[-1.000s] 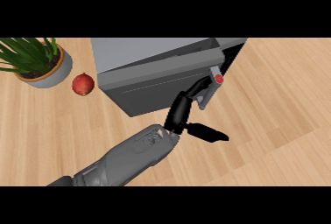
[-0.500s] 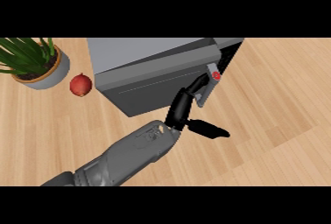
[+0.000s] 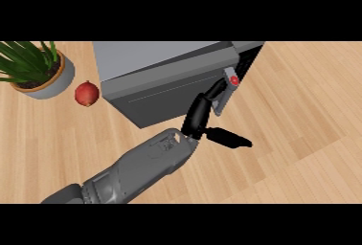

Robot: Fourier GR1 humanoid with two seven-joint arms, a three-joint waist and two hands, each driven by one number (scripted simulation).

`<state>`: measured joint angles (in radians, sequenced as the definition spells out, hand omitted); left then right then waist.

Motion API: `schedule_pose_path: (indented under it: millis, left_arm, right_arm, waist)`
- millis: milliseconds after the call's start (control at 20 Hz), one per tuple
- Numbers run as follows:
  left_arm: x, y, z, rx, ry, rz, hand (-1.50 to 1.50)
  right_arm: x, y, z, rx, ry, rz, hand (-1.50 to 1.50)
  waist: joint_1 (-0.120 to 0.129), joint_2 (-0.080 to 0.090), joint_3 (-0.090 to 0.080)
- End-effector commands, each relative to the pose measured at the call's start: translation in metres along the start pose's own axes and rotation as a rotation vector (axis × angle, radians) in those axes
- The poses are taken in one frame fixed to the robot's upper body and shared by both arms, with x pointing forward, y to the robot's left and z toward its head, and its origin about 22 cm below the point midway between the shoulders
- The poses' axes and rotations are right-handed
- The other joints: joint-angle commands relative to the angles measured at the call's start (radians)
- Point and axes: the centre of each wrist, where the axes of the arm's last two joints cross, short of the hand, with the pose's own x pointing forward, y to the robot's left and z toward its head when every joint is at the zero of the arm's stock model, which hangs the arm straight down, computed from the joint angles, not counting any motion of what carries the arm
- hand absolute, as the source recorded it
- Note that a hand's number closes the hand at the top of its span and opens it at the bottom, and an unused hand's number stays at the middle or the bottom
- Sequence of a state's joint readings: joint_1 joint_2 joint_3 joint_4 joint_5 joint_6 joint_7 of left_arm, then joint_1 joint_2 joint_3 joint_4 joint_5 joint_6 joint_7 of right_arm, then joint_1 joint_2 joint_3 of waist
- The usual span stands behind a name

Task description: Pick up the milk, place it into the microwave and close the microwave

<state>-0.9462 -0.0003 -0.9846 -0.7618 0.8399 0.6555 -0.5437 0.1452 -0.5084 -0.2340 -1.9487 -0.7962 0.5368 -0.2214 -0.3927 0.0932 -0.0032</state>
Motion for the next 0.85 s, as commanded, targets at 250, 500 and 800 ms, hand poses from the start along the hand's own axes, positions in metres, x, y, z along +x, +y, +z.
schedule_pose_path:
  millis: [250,500,800]
  left_arm:
    - [0.000,0.018,-0.029,0.009,0.052,-0.144,-1.50]
    - [-0.001,0.053,-0.050,0.130,0.094,-0.369,-1.50]
    - [0.005,0.053,-0.056,0.088,0.127,-0.423,-1.50]
  right_arm:
    - [0.005,0.001,-0.006,0.019,-0.003,-0.019,-1.50]
    - [0.007,-0.004,-0.001,-0.005,0.016,-0.011,-1.50]
    - [0.016,-0.004,-0.006,-0.005,-0.001,0.015,-1.50]
  waist:
    - [0.016,-0.006,0.009]
    - [0.043,-0.019,0.016]
    - [0.068,-0.018,0.010]
